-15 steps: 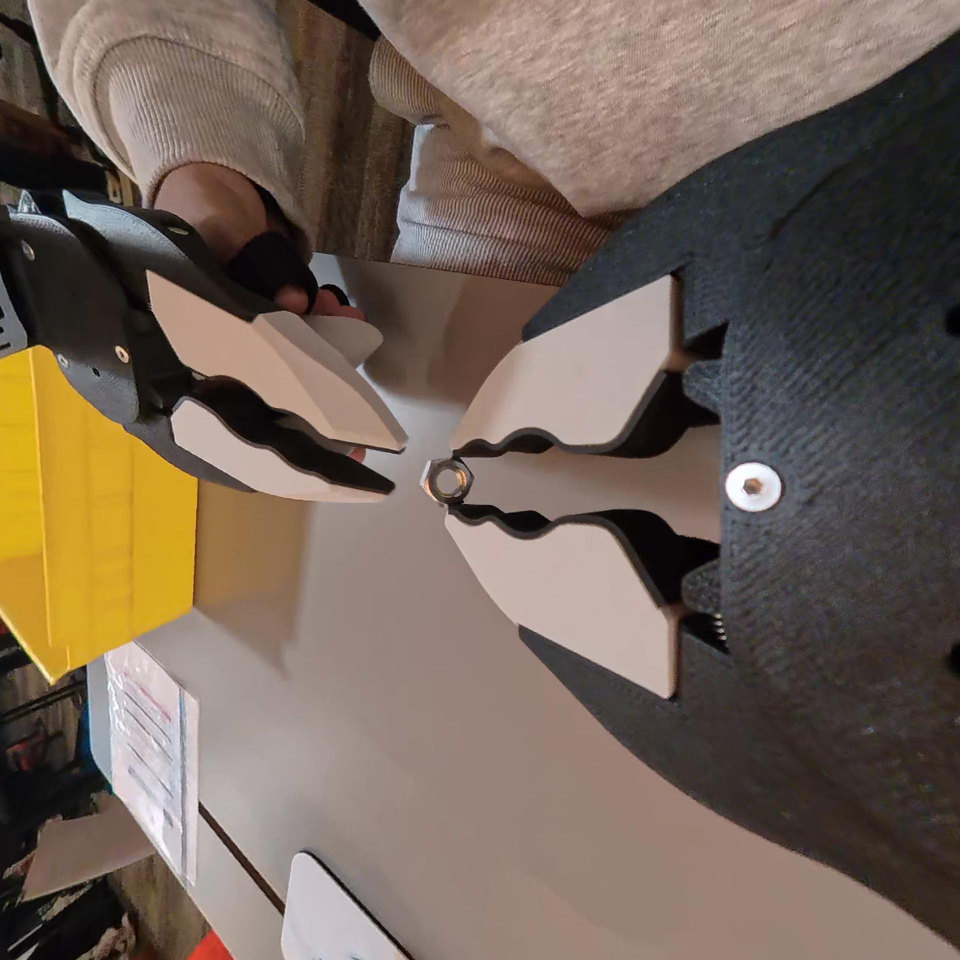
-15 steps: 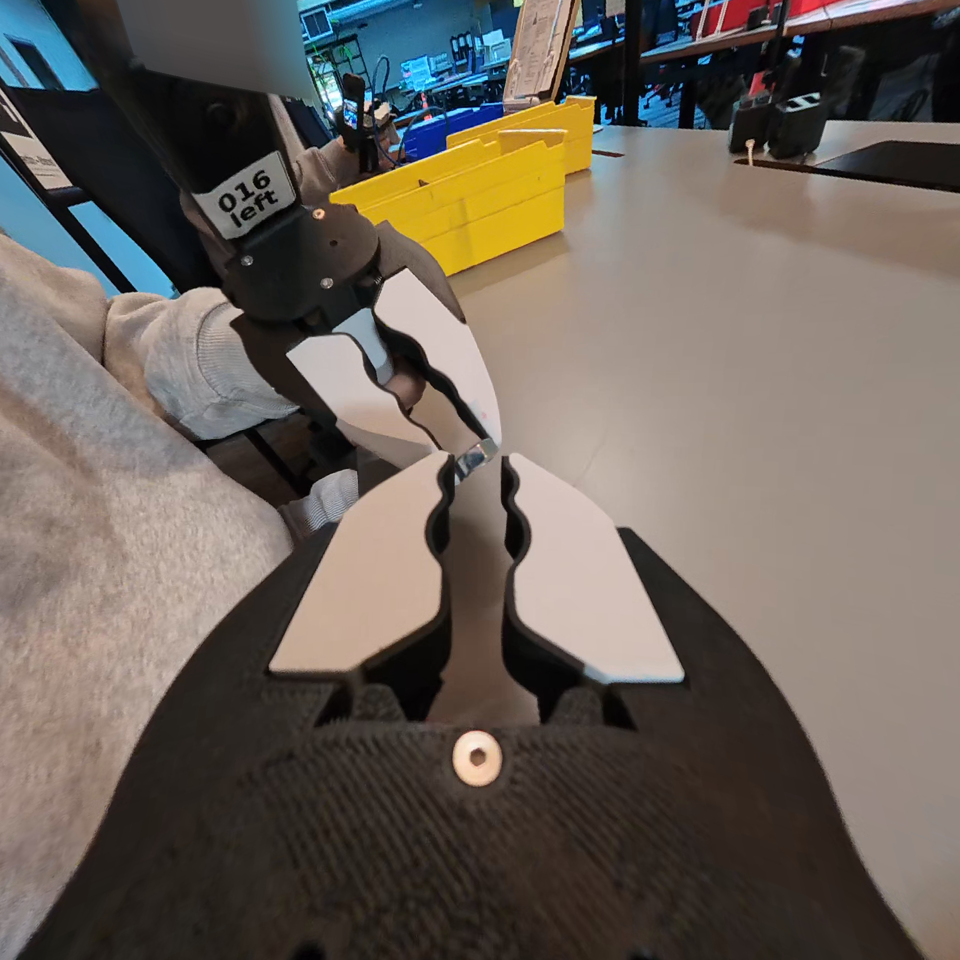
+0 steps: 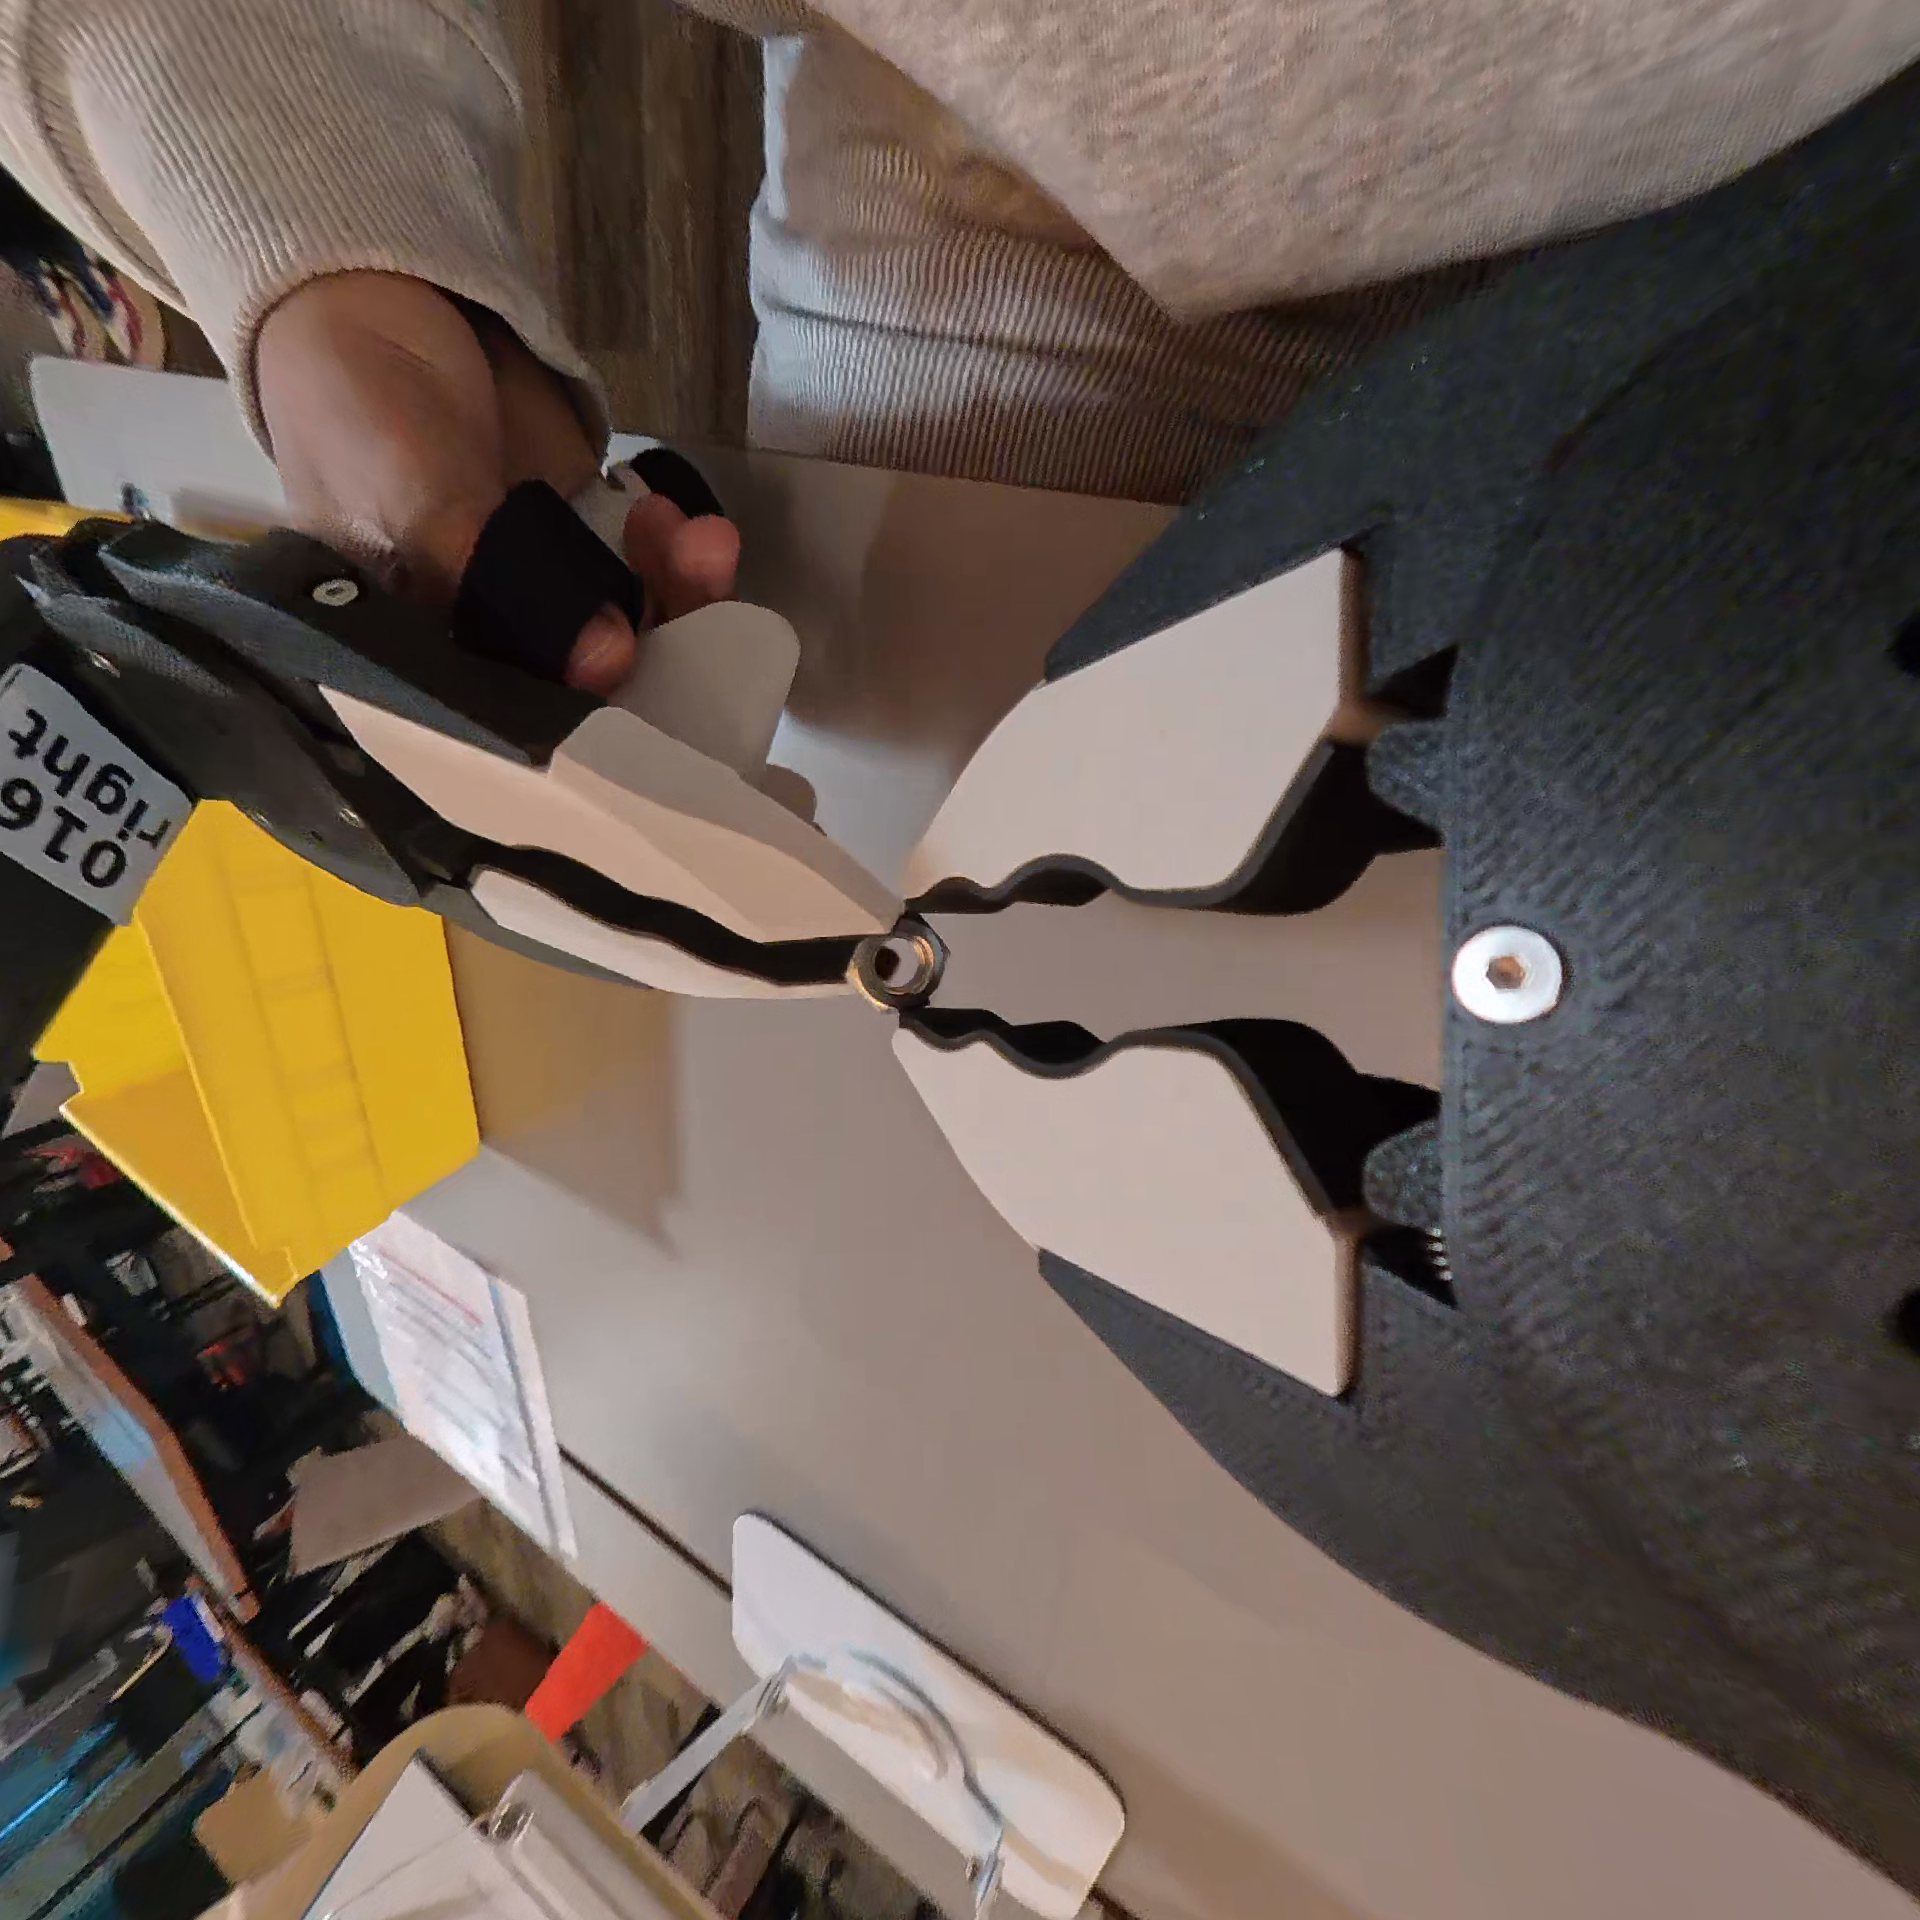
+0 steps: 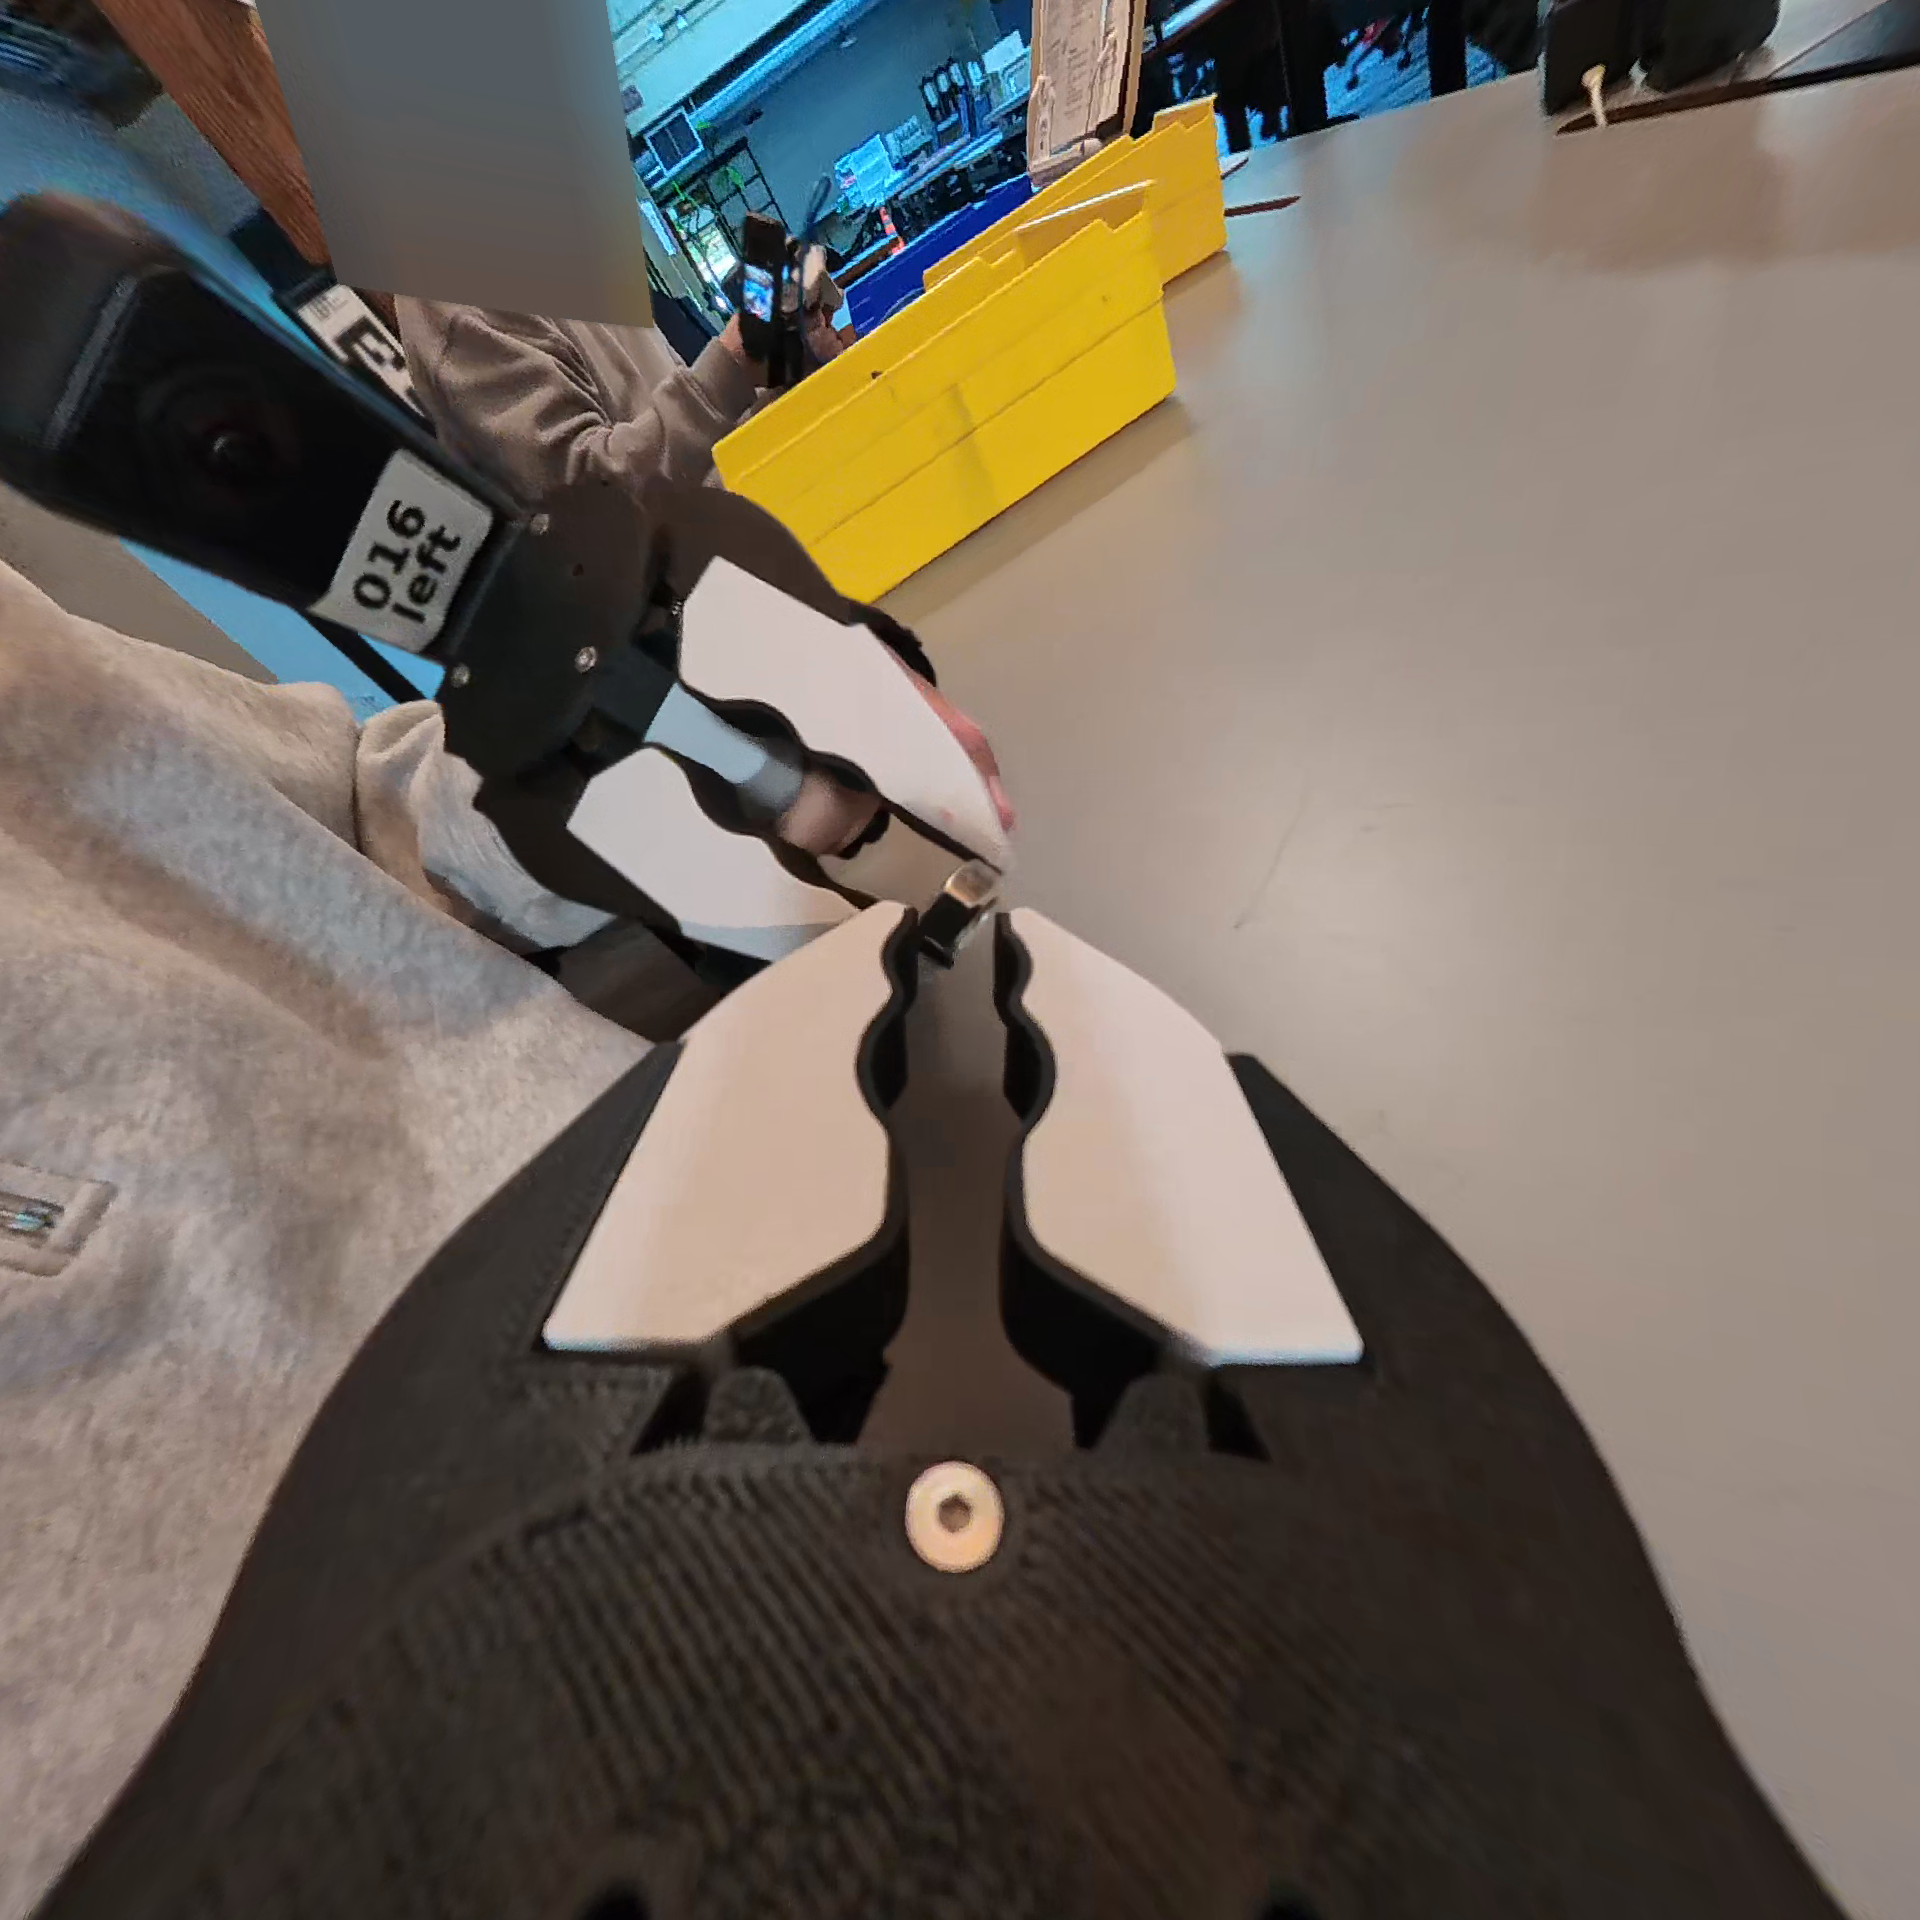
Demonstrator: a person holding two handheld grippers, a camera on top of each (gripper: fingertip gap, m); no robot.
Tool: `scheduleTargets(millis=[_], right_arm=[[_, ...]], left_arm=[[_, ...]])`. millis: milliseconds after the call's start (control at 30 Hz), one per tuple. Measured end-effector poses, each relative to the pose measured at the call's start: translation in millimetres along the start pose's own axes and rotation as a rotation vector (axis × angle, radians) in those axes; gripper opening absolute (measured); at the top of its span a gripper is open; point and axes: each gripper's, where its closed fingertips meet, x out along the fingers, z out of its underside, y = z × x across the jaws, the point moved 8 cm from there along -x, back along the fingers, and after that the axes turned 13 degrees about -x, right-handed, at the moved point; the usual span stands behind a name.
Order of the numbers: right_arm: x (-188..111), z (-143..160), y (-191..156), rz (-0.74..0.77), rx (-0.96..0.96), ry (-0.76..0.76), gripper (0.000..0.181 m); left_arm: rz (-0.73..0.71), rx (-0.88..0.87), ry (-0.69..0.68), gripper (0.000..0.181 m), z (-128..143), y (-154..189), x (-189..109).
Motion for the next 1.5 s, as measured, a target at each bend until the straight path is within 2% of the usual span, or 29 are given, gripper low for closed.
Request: scheduleTargets(millis=[167, 333, 467, 567, 700, 833, 1100, 1500], right_arm=[[0.7, -0.5, -1.2, -0.003, 0.020, 0.001, 0.009], [-1.8, -2.8, 0.4, -0.013, 0.065, 0.042, 0.009], [-7.3, -6.5, 3.0, -0.034, 0.106, 0.109, 0.008], [-11.5, -8.6, 5.3, -0.063, 0.147, 0.164, 0.008], [-15.2, -11.3, 5.8, -0.110, 0.179, 0.223, 0.008], [-12.8, -9.4, 4.8, -0.075, 0.139, 0.179, 0.008], [-8.4, -12.4, -6.6, -0.050, -0.018, 0.131, 0.008], [-7.1, -12.3, -10.6, -0.091, -0.029, 0.139, 0.008]], left_arm=[[-0.066, 0.088, -0.005, 0.018, -0.8, 3.3, -0.1], [-0.045, 0.016, 0.043, 0.019, -2.3, 2.3, -0.7], [-0.026, -0.037, 0.072, 0.033, -2.5, 0.3, -1.0], [0.071, -0.174, 0.113, 0.034, -2.8, -2.6, -2.4], [0.254, -0.514, 0.206, 0.025, -3.9, -16.7, -7.3], [0.316, -0.756, 0.283, 0.017, 0.1, -35.3, -11.6], [0.550, -0.972, 0.224, 0.015, 8.9, -31.6, -2.0], [0.660, -1.046, 0.235, 0.008, 10.5, -29.4, -0.1]])
